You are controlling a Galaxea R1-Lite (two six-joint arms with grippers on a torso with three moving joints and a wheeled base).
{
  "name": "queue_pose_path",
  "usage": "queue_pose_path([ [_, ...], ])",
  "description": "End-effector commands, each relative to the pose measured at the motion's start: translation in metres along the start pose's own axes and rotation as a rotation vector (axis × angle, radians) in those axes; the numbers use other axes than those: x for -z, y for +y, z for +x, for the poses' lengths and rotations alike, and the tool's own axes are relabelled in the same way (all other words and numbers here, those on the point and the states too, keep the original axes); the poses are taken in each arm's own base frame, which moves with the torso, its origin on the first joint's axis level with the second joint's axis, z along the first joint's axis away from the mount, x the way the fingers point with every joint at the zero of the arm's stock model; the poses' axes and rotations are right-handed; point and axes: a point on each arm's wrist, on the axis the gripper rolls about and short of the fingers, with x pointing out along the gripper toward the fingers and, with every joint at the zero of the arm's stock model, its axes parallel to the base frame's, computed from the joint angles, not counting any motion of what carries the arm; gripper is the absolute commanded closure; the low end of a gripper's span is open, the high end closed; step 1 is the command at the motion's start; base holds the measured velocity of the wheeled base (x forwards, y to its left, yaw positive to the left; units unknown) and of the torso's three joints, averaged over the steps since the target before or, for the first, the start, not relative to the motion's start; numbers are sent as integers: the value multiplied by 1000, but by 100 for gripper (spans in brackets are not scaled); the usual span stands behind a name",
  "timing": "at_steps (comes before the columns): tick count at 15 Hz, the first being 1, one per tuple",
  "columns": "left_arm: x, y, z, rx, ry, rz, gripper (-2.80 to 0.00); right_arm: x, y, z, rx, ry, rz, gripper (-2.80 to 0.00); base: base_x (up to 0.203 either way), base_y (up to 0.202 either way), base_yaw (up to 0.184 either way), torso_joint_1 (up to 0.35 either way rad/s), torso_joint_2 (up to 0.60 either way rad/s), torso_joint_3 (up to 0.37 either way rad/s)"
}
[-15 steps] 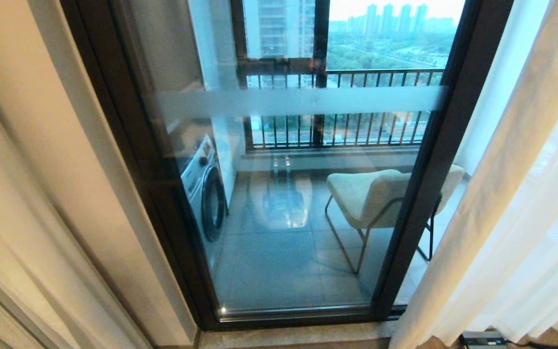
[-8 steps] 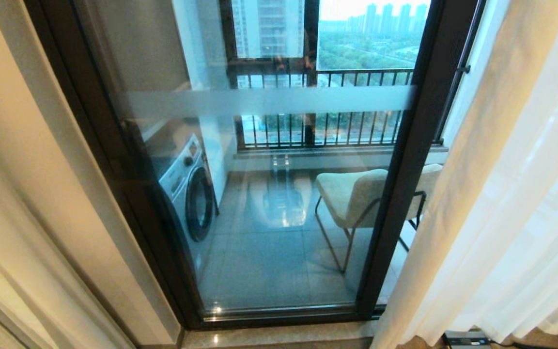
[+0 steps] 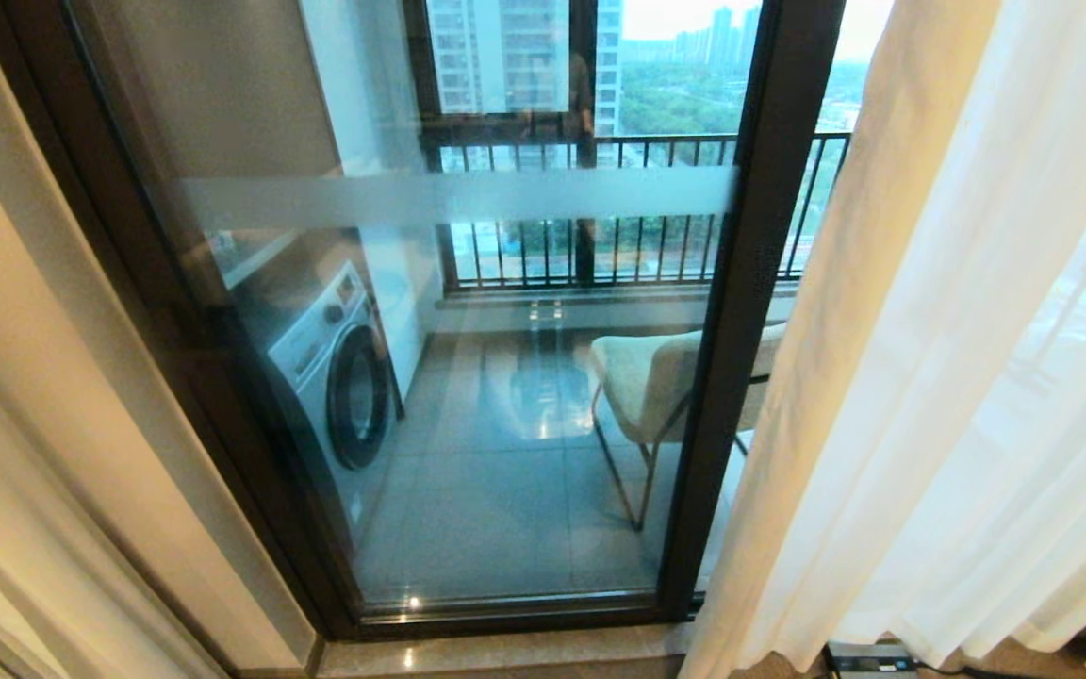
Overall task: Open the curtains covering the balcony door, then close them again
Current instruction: Pull the inner curtains open on both sides
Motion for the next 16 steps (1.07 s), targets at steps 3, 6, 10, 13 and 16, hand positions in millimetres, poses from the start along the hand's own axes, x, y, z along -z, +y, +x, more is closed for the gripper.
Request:
queue_pose_path([
  [3,0,0,0,0,-2,0,0,0,0,0,-1,1,-1,0,0,-185,1,3,2,3],
  [6,0,0,0,0,-2,0,0,0,0,0,-1,1,-1,0,0,-183,5,2,1,2],
  [10,0,0,0,0,-1,0,0,0,0,0,-1,1,-1,0,0,-184,-3,1,4,2],
  [13,0,0,0,0,-1,0,0,0,0,0,0,1,-1,0,0,-186,-22,3,2,5],
  [16,0,0,0,0,-1,0,0,0,0,0,-1,1,-1,0,0,-182,-4,0,-1,1],
])
